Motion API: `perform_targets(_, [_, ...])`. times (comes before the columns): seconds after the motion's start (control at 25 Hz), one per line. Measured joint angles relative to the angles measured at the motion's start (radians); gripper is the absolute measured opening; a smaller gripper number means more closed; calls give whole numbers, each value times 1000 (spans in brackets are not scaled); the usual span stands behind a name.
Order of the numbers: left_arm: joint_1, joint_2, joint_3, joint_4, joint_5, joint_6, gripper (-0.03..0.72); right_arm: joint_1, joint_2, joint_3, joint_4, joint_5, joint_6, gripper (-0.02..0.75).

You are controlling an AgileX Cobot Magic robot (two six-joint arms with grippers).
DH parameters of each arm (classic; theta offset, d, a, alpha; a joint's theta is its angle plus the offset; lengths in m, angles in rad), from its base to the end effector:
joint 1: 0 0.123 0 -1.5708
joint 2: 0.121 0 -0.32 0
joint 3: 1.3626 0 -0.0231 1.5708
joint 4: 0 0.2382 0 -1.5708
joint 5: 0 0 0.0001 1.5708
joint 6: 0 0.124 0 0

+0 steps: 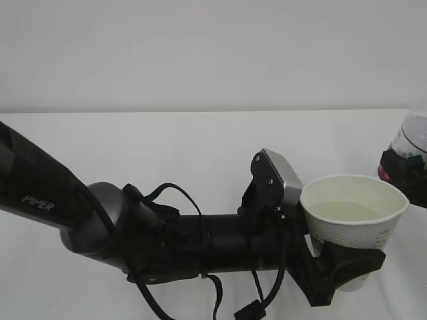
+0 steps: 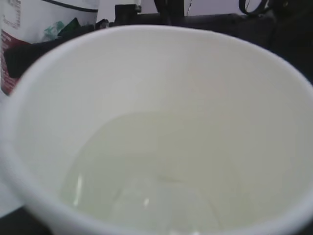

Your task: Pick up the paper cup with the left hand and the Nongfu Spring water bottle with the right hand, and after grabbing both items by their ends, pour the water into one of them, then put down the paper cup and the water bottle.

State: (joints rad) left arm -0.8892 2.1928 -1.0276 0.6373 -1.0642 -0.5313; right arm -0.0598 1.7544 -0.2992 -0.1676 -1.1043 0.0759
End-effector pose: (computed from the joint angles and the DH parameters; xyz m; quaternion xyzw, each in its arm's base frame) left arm 0.2364 -0.3938 0.1479 0.4161 0.6118 -0.5018 0.4480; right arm 0.2853 0.0014 0.1669 -0.0215 0.7944 0.0413 0.6056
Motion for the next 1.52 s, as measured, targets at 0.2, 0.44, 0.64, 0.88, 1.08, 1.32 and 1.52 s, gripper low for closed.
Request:
perform_targets(0.2, [0,0,0,0,0,0,537,0,46,-9,10,-2,0,449])
perform_targets(0.44, [0,0,0,0,0,0,537,0,89,-49,14,-2,12,449])
perform_targets(0.64, [0,0,0,0,0,0,537,0,134,-95,14,-4,14,449])
perform_targets(0.88, [0,0,0,0,0,0,536,0,185,-133,16,-4,16,449])
perform_targets(1.08, [0,0,0,0,0,0,536,0,196,-137,17,-4,16,449])
perform_targets(1.32, [0,0,0,0,0,0,536,0,199,-140,17,-4,16,449])
perform_targets(1.52, [0,0,0,0,0,0,536,0,199,-140,15,-4,16,449])
